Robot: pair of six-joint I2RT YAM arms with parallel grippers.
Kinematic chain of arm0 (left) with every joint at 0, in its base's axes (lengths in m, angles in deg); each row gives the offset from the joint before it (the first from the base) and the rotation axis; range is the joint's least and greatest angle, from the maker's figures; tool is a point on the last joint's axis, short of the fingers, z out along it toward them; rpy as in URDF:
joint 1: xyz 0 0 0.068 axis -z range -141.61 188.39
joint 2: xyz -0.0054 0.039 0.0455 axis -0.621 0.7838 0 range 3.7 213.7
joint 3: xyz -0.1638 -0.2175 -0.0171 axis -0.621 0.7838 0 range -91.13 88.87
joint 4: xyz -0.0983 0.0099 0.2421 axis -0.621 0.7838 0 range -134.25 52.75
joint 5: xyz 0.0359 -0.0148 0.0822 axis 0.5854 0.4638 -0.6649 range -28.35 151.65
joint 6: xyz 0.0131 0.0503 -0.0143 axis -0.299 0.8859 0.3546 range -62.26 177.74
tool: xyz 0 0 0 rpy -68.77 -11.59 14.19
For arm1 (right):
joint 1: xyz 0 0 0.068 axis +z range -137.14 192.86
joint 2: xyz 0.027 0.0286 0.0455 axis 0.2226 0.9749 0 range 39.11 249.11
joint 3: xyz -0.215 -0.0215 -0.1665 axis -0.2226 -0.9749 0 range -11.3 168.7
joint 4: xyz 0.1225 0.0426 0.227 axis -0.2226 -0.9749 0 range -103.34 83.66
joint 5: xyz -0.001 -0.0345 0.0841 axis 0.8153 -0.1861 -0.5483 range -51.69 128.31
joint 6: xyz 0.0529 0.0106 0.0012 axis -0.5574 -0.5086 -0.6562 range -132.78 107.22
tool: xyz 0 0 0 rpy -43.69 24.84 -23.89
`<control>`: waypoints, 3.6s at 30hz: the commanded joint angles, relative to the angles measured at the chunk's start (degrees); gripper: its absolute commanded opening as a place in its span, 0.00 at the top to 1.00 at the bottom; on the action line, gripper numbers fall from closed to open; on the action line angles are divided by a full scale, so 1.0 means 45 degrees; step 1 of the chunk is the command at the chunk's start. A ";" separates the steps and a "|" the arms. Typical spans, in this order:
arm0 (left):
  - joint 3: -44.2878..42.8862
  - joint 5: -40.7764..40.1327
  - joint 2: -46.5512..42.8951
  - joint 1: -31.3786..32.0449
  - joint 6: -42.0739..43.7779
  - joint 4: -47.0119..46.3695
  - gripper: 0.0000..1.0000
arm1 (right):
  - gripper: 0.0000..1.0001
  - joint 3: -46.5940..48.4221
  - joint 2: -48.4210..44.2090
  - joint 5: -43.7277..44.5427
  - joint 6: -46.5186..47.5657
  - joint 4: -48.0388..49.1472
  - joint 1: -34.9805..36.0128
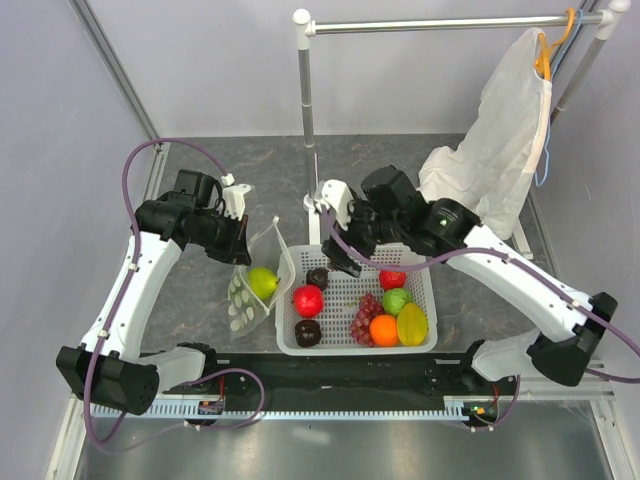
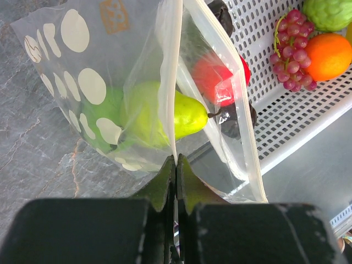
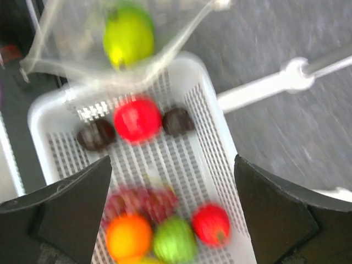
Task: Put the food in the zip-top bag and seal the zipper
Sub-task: Pick up the fake fruit from the bin, then place the fake fruit in the zipper food storage bag.
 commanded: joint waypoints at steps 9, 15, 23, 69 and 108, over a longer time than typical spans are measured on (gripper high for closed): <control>-0.0206 0.0236 0.0015 0.0037 -0.0180 -0.0239 0.98 | 0.27 -0.4498 -0.1433 0.3380 0.2803 -0.5506 0.0144; -0.0128 0.0138 -0.0063 0.0037 -0.0200 -0.0238 0.98 | 0.19 -0.5008 -0.1120 0.4300 0.1119 -0.4489 -0.0168; -0.0069 0.0138 -0.0103 0.0037 -0.0199 -0.0239 0.98 | 0.22 -0.4502 0.0110 0.3869 -0.0208 -0.3473 -0.0910; -0.0128 0.0255 0.0151 0.0057 -0.0161 -0.0277 0.98 | 0.50 0.0258 0.1127 0.0982 -0.0560 -0.3494 -0.1087; -0.1007 0.1759 0.0542 -0.0568 -0.0239 0.0074 0.98 | 0.02 0.1965 0.3494 0.0158 -0.4351 0.4029 0.1062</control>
